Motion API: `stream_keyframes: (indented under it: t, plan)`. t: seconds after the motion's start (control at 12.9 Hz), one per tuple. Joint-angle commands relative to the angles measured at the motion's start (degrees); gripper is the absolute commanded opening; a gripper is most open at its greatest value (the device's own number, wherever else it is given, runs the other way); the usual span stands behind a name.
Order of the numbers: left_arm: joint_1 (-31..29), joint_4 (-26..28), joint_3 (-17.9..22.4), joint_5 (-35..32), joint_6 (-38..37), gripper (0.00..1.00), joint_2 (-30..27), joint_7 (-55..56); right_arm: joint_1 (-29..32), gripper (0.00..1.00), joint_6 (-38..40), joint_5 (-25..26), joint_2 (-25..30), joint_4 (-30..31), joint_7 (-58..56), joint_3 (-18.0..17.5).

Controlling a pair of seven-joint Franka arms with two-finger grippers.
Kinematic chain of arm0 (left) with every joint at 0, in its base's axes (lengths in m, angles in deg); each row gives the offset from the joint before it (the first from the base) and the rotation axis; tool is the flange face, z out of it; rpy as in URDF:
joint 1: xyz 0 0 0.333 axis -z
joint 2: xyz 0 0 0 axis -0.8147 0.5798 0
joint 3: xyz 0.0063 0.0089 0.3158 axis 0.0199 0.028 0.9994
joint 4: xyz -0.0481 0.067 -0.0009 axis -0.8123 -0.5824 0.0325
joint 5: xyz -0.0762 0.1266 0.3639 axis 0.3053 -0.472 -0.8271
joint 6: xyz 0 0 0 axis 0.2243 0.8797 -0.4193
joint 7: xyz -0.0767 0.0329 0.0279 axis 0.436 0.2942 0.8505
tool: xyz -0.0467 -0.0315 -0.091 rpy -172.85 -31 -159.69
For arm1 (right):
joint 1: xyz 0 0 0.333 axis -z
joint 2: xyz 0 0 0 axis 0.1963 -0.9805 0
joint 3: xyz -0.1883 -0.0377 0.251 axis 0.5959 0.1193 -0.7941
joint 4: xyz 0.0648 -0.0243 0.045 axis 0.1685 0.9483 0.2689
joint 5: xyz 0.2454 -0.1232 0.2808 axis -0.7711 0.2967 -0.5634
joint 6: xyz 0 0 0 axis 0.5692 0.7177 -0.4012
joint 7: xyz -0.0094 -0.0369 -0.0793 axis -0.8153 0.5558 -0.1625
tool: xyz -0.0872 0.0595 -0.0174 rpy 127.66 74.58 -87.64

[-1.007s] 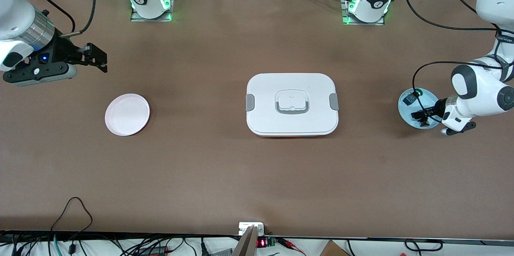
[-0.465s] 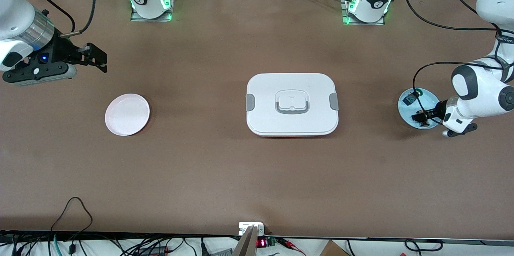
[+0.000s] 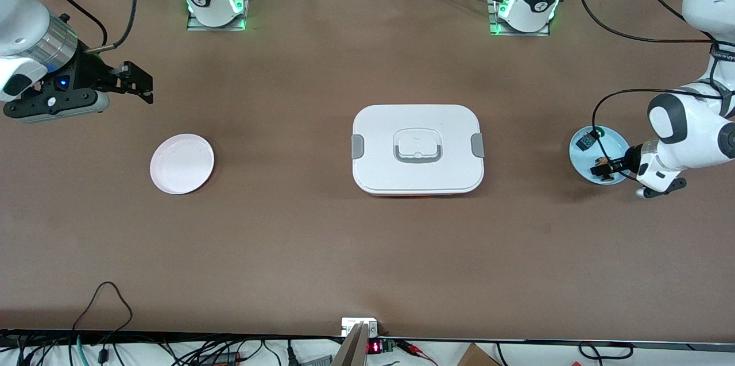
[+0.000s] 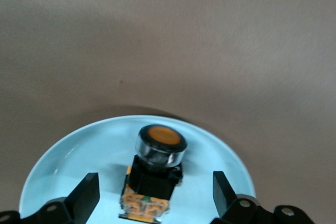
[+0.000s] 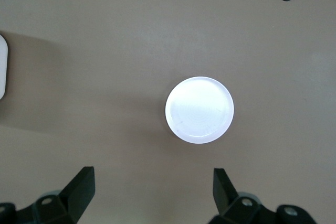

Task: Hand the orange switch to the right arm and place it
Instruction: 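Close the left gripper on the orange switch's body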

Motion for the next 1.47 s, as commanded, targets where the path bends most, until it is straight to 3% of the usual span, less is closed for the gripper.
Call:
stream_keyframes:
  t: [0.0, 0.46, 0.7, 0.93, 1.16, 1.39]
  plan:
    - [0.0, 0.4, -0.1, 1.6, -0.5, 1.0, -4.7, 0.6, 0.2, 1.0, 0.4, -0.2, 0.2, -0.6, 0.5, -0.4]
    - [-0.2, 0.4, -1.2, 1.2, -2.8, 1.0, -6.6, -23.8, 0.3, 1.0, 0.1, -0.2, 0.0, -0.6, 0.5, -0.4]
    - [-0.6, 0.3, -1.2, 1.2, -3.3, 1.0, -6.1, -47.9, 0.3, 1.0, 0.1, -0.3, 0.0, -0.6, 0.5, -0.4]
    - [-0.3, 0.6, -1.2, 0.9, -2.9, 1.0, -5.8, -65.0, 0.3, 1.0, -1.0, -0.2, -0.1, -0.6, 0.5, -0.4]
    - [-1.5, 2.8, -1.2, 0.6, 4.8, 1.0, -4.7, -85.1, 0.3, 1.0, -0.8, -0.3, -0.1, -0.6, 0.5, -0.4]
    - [-3.0, 4.8, -1.2, 0.6, 4.9, 1.0, -4.8, -91.4, 0.3, 1.0, -0.8, -0.3, -0.1, -0.6, 0.5, -0.4]
